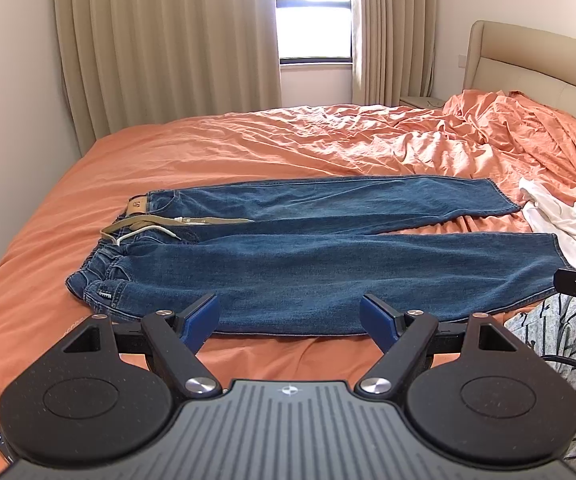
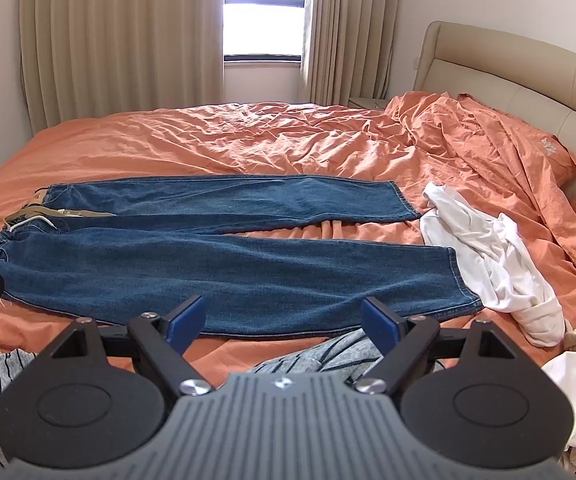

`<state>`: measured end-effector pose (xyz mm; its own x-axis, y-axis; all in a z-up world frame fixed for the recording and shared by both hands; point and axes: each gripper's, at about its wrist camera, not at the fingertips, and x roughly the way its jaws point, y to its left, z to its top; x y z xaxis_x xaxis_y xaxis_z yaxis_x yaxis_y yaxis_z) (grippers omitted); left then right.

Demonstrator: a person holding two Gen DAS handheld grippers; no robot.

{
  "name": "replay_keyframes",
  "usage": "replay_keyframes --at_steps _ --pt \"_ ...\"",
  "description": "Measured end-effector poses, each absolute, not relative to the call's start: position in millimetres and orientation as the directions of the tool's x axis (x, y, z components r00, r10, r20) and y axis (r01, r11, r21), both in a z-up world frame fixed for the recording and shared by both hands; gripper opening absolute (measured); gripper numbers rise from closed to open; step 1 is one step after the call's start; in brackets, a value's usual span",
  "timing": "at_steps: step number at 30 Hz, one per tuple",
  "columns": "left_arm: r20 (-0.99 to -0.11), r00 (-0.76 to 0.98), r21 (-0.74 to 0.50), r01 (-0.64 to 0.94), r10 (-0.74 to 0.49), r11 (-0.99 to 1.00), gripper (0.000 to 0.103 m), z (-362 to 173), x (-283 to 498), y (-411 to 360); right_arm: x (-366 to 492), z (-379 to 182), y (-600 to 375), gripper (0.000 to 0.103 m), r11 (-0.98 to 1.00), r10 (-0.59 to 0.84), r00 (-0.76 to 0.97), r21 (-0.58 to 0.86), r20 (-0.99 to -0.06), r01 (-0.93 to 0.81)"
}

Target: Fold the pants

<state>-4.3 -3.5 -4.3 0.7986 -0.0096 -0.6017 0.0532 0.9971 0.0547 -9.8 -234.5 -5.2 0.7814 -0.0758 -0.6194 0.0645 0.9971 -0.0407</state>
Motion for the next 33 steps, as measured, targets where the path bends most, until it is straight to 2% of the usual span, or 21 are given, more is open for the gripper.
replay_keyframes --at_steps 33 --pt "-0.608 0.794 0.053 0.043 -0.002 0.998 0.093 -13 -10 8 -8 -9 -233 0.081 0.998 -0.064 0.780 -0.044 -0.622 0.047"
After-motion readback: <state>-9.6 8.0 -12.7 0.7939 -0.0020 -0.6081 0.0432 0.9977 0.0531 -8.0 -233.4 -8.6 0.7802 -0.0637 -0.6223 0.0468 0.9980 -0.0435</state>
